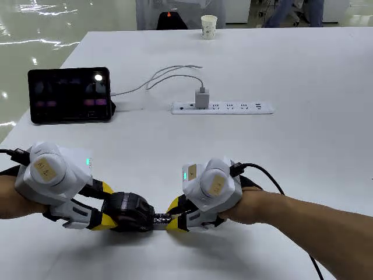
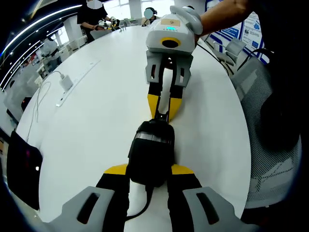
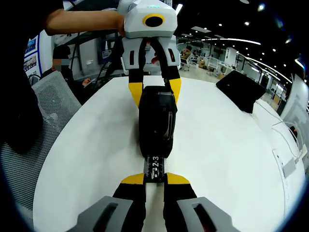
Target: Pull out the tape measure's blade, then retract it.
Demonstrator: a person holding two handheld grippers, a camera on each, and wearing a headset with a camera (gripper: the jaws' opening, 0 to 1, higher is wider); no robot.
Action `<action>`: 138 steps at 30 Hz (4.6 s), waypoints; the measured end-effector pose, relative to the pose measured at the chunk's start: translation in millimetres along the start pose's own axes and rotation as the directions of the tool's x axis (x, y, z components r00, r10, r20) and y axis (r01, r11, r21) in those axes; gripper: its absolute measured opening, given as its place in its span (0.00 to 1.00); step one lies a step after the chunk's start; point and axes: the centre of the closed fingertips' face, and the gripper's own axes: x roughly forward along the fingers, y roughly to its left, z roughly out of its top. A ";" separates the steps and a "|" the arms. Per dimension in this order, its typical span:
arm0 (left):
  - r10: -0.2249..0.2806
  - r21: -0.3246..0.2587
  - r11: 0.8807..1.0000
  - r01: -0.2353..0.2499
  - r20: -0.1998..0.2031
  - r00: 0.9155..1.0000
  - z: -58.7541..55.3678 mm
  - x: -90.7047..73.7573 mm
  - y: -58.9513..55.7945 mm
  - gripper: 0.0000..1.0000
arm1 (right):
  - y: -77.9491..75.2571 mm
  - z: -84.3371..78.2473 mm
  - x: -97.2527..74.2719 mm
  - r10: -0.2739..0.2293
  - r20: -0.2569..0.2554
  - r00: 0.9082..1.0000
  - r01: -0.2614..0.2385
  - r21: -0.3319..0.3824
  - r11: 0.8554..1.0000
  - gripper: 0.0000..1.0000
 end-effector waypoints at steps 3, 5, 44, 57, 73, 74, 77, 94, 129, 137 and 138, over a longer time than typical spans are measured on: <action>0.000 -0.002 1.000 0.000 0.000 1.000 0.0 0.1 -0.1 0.24 | 0.2 -3.0 -2.6 -0.001 -0.004 1.000 0.001 0.002 1.000 0.09; 0.000 -0.004 1.000 0.000 -0.001 1.000 0.0 0.1 -0.2 0.24 | 0.4 -4.8 -4.8 -0.002 -0.007 1.000 0.002 0.003 1.000 0.09; 0.008 -0.027 1.000 -0.008 -0.008 1.000 -0.6 0.7 0.4 0.24 | 3.8 -34.4 -36.8 -0.022 -0.037 0.999 0.023 0.026 0.999 0.09; 0.007 -0.042 0.999 -0.007 -0.002 1.000 -1.4 2.2 1.8 0.24 | 3.5 -48.4 -50.1 -0.032 -0.051 0.998 0.034 0.036 0.999 0.09; 0.008 -0.055 0.998 -0.008 -0.005 1.000 0.3 1.4 -0.1 0.25 | 3.8 -62.0 -64.7 -0.043 -0.064 0.997 0.047 0.048 0.998 0.09; 0.008 -0.056 0.998 -0.008 -0.004 1.000 0.4 1.3 -0.4 0.25 | 4.2 -62.7 -65.4 -0.044 -0.065 0.997 0.047 0.050 0.998 0.09; 0.008 -0.058 0.998 -0.008 -0.003 1.000 0.6 1.3 -0.8 0.25 | 5.1 -64.6 -67.2 -0.044 -0.067 0.997 0.048 0.051 0.998 0.09; 0.006 -0.065 0.998 -0.006 -0.002 1.000 0.7 1.1 -1.6 0.25 | 6.2 -76.2 -79.1 -0.053 -0.073 0.996 0.057 0.051 0.997 0.09; 0.003 -0.078 0.997 -0.004 -0.003 1.000 0.5 1.6 -1.4 0.25 | 10.4 -111.6 -116.3 -0.064 -0.116 0.991 0.073 0.078 0.994 0.09; 0.004 -0.082 0.997 -0.004 0.000 1.000 0.7 1.8 -1.3 0.25 | 11.3 -121.4 -126.0 -0.066 -0.132 0.989 0.077 0.082 0.994 0.09; 0.004 -0.082 0.997 -0.004 -0.001 1.000 0.8 1.5 -1.5 0.25 | 11.2 -122.4 -127.0 -0.066 -0.133 0.989 0.078 0.083 0.993 0.09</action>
